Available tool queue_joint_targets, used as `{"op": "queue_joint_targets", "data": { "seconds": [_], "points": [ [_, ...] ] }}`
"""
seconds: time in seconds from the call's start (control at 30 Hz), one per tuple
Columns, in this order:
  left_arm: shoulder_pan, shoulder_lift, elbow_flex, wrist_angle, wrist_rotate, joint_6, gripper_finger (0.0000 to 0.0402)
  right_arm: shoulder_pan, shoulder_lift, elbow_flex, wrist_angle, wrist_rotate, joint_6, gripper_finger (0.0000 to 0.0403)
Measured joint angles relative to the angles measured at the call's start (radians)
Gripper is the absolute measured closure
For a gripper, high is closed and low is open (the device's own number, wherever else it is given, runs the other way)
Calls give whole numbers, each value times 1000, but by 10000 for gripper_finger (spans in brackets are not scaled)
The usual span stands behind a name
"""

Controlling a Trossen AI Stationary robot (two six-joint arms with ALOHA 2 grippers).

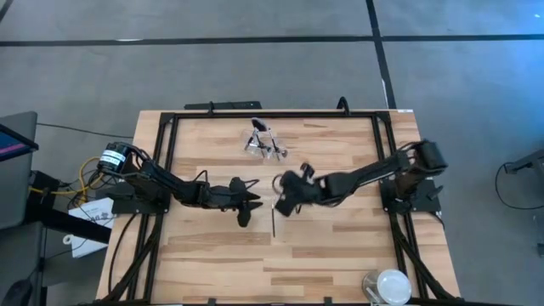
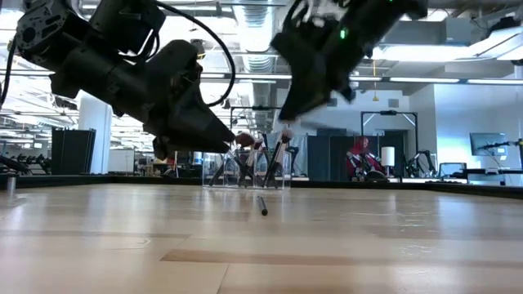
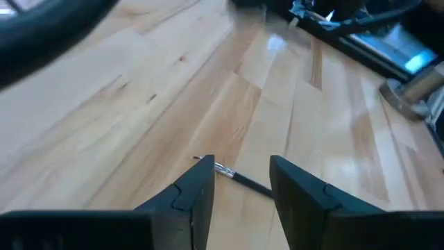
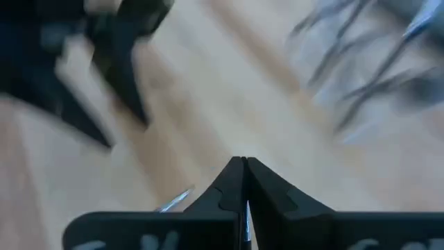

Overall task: Sort items
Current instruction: Put the eyeshadow brush into the transparent organizer

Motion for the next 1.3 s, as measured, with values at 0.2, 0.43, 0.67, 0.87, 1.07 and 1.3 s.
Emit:
{"op": "queue_joint_targets", "data": {
  "seconds": [0.2, 0.43, 0.67, 0.87, 1.07, 1.3],
  "points": [
    [-1, 23, 2, 2, -25, -30, 266, -29, -162, 0, 103, 139, -214, 400],
    [1, 24, 2, 8, -45, 5, 266, -120, -167, -21, 656, -32, -778, 401],
    [-18, 24, 2, 8, -45, 10, 266, -299, -3, -48, 1074, -373, -789, 402],
    [-18, 24, 2, 8, -45, 41, 266, -412, 213, -43, 1428, -472, -700, 402],
    [-17, 24, 2, 8, -45, 44, 266, -488, 384, 40, 1525, -477, -613, 403],
    [-17, 24, 0, 8, -45, 44, 266, -509, 481, 99, 1465, -474, -558, 403]
  ]
}}
